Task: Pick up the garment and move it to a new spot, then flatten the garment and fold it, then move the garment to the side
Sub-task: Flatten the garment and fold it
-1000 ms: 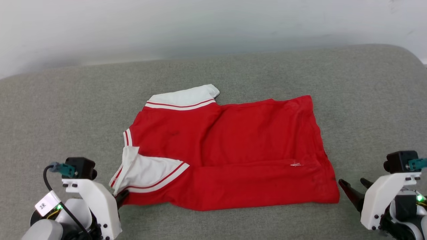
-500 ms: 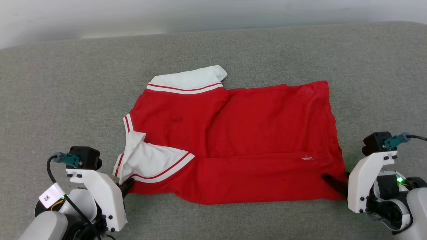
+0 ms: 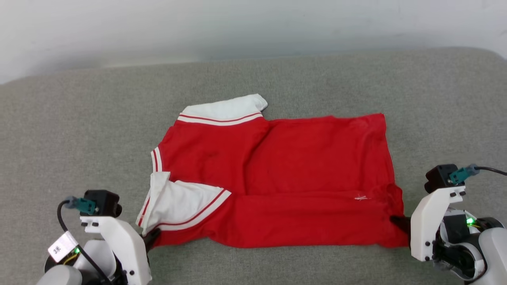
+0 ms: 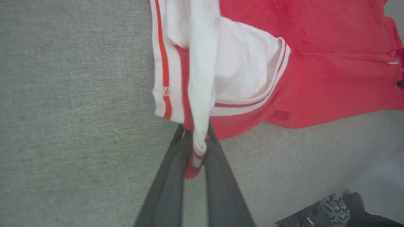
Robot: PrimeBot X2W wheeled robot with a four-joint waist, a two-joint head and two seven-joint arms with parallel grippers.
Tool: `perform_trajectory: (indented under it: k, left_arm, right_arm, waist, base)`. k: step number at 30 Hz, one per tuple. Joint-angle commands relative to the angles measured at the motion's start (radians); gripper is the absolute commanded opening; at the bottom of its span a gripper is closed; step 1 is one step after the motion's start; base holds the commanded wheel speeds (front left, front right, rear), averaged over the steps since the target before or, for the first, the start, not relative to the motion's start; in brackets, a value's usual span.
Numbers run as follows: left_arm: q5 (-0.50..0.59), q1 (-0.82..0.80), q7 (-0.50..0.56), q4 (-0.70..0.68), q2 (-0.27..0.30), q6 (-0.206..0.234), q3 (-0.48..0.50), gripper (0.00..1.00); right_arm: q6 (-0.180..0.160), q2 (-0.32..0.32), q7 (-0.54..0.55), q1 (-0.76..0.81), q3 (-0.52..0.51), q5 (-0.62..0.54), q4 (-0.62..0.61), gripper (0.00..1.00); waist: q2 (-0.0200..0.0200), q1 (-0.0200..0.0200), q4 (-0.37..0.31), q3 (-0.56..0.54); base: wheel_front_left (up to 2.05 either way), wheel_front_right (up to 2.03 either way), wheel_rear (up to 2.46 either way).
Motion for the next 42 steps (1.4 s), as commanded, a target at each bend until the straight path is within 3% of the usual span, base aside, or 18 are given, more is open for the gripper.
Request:
perform_trajectory:
  k: [1, 18, 19, 20, 21, 22, 33, 37, 42]
  left_arm:
    - [-0.007, 0.026, -0.003, -0.004, 0.0, 0.006, 0.001, 0.0]
    - [-0.072, 0.245, -0.009, -0.03, 0.021, 0.06, 0.036, 0.0]
    - [-0.075, 0.249, -0.025, -0.002, -0.001, 0.05, 0.025, 0.0]
    - [-0.075, 0.241, -0.035, 0.012, -0.013, 0.049, 0.023, 0.15]
    - [-0.08, 0.236, -0.04, 0.027, -0.024, 0.045, 0.018, 0.81]
    - [-0.076, 0.23, -0.043, 0.039, -0.031, 0.041, 0.012, 1.0]
    - [0.049, 0.128, -0.23, 0.09, -0.046, 0.005, 0.013, 1.0]
    - [0.128, 0.069, -0.354, 0.075, -0.069, 0.035, 0.03, 1.0]
    - [0.19, -0.008, -0.486, 0.094, -0.106, 0.052, 0.043, 1.0]
  right_arm:
    - [0.0, -0.009, 0.003, 0.024, 0.001, 0.001, -0.007, 0.0]
    - [-0.001, 0.001, 0.042, 0.231, -0.065, -0.011, -0.105, 0.0]
    - [0.0, 0.016, 0.028, 0.255, -0.071, -0.011, -0.11, 0.35]
    - [0.0, 0.019, 0.017, 0.262, -0.069, -0.017, -0.109, 1.0]
    - [0.0, 0.027, 0.002, 0.265, -0.071, -0.017, -0.11, 1.0]
    - [0.0, 0.029, -0.015, 0.269, -0.071, -0.023, -0.112, 1.0]
    - [0.0, 0.093, -0.447, 0.27, -0.121, -0.179, -0.166, 1.0]
    - [0.0, 0.118, -0.578, 0.247, -0.132, -0.238, -0.208, 1.0]
    - [0.0, 0.148, -0.643, 0.219, -0.136, -0.283, -0.26, 1.0]
  waist:
    - [0.0, 0.0, 0.0, -0.035]
    - [0.0, 0.0, 0.01, -0.159]
    - [0.0, 0.0, 0.011, -0.156]
    - [0.0, 0.0, 0.012, -0.155]
    - [0.0, 0.0, 0.012, -0.153]
    - [0.0, 0.0, 0.011, -0.151]
    - [0.0, 0.0, -0.012, -0.168]
    - [0.0, 0.0, -0.03, -0.169]
    - [0.0, 0.0, -0.062, -0.141]
  base:
    - [0.0, 0.0, 0.0]
    - [0.0, 0.0, 0.0]
    - [0.0, 0.0, 0.0]
    - [0.0, 0.0, 0.0]
    - [0.0, 0.0, 0.0]
    - [0.0, 0.0, 0.0]
    - [0.0, 0.0, 0.0]
    - [0.0, 0.0, 0.0]
    - [0.0, 0.0, 0.0]
